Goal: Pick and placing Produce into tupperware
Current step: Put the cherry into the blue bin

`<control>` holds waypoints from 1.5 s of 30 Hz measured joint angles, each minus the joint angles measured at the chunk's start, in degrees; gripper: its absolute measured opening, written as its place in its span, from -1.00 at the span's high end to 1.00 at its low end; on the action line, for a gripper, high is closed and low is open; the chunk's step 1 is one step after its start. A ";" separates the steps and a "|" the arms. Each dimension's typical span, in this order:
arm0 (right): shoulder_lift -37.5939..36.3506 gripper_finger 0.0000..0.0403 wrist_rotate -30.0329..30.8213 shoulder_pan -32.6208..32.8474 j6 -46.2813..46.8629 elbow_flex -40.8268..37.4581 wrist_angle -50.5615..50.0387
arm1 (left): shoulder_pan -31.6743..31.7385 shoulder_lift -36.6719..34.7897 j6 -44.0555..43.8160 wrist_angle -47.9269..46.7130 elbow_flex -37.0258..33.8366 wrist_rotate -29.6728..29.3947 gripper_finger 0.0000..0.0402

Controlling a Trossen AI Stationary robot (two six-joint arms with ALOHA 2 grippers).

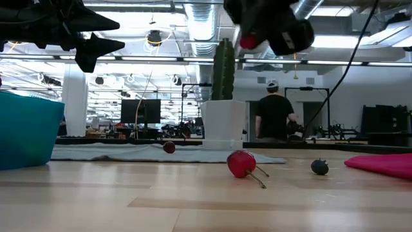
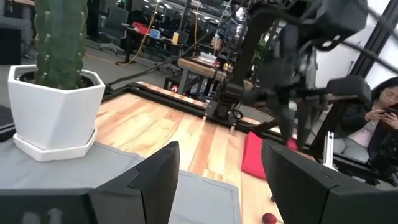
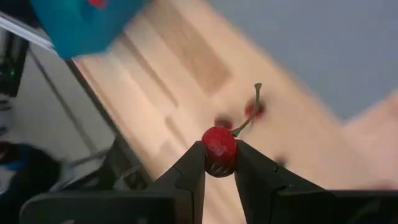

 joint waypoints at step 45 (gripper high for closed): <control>46.49 0.22 1.07 1.88 -38.37 45.86 27.97 | 0.02 0.00 -0.81 -3.13 0.00 0.12 -0.08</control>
